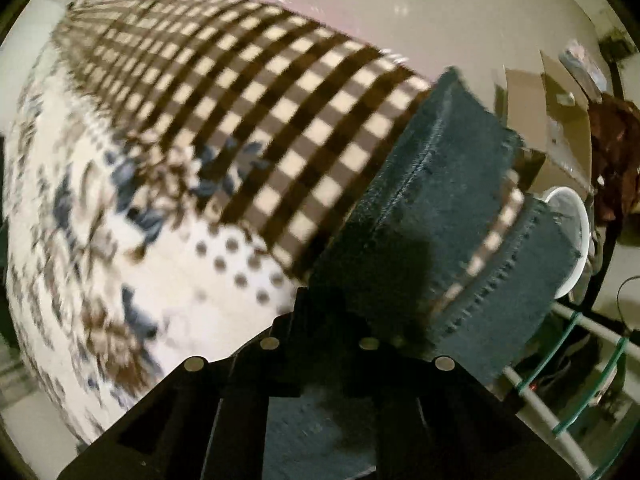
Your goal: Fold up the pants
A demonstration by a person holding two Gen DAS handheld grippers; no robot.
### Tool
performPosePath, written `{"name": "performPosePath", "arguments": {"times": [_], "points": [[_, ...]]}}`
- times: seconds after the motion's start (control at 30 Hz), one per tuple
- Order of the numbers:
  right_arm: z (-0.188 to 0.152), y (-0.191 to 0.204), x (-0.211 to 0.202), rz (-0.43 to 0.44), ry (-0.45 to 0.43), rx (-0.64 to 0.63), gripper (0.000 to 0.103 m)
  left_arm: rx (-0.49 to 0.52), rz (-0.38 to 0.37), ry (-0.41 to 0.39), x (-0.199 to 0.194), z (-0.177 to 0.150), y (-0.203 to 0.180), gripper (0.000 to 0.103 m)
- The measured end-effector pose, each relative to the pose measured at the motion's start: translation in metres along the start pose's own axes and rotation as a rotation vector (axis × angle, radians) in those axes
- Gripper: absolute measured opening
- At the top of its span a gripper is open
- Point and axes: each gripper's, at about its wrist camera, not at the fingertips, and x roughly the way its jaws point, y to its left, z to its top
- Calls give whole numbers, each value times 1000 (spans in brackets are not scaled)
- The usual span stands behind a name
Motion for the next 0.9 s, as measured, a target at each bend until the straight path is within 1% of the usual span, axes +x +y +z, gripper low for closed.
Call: {"name": "performPosePath", "arguments": {"times": [0.07, 0.17, 0.2, 0.23, 0.27, 0.3, 0.37, 0.4, 0.47, 0.57, 0.63, 0.67, 0.7, 0.73, 0.77, 0.8, 0.83, 0.87, 0.9], "points": [[-25, -17, -19, 25, -18, -28, 8, -33, -26, 2, -9, -12, 22, 11], [-58, -59, -37, 61, -36, -40, 8, -57, -41, 11, -21, -50, 50, 11], [-67, -72, -39, 67, -39, -40, 8, -60, -35, 18, -20, -62, 62, 11], [-65, -88, -40, 65, -40, -41, 8, -67, -24, 33, -16, -74, 75, 11], [-71, -102, -39, 60, -39, -43, 8, -77, -14, 46, -13, -84, 86, 11], [-79, -115, -35, 53, -35, -43, 8, -86, 1, 62, -6, -94, 98, 11], [-84, -138, -24, 38, -15, -40, 8, -98, 40, 88, 10, -111, 120, 11], [-90, -149, -15, 27, -4, -40, 8, -99, 65, 102, 23, -120, 133, 11], [-94, -161, 2, -1, 9, -36, 8, -91, 95, 125, 44, -130, 148, 11], [-101, -175, 26, -37, 22, -55, 8, -111, 93, 154, 65, -140, 164, 11], [-103, -180, 40, -56, 58, -51, 8, -127, 74, 167, 68, -141, 170, 12], [-104, -185, 41, -40, 68, -26, 12, -134, 57, 164, 65, -141, 171, 12], [-103, -184, 40, -32, 69, -20, 13, -141, 37, 157, 61, -140, 171, 12], [-104, -183, 36, -26, 66, -24, 23, -147, 11, 150, 57, -138, 171, 12], [-104, -181, 31, -5, 60, -26, 38, -151, -11, 143, 54, -135, 170, 13], [-106, -179, 25, 43, 49, -16, 44, -158, -42, 133, 51, -129, 168, 13], [-109, -176, 24, 70, 43, -4, 57, -161, -62, 129, 51, -125, 167, 15], [-113, -174, 19, 115, 39, 18, 64, -161, -81, 129, 52, -121, 165, 16], [-117, -169, 17, 161, 49, 32, 64, -162, -94, 138, 55, -116, 163, 16]]}}
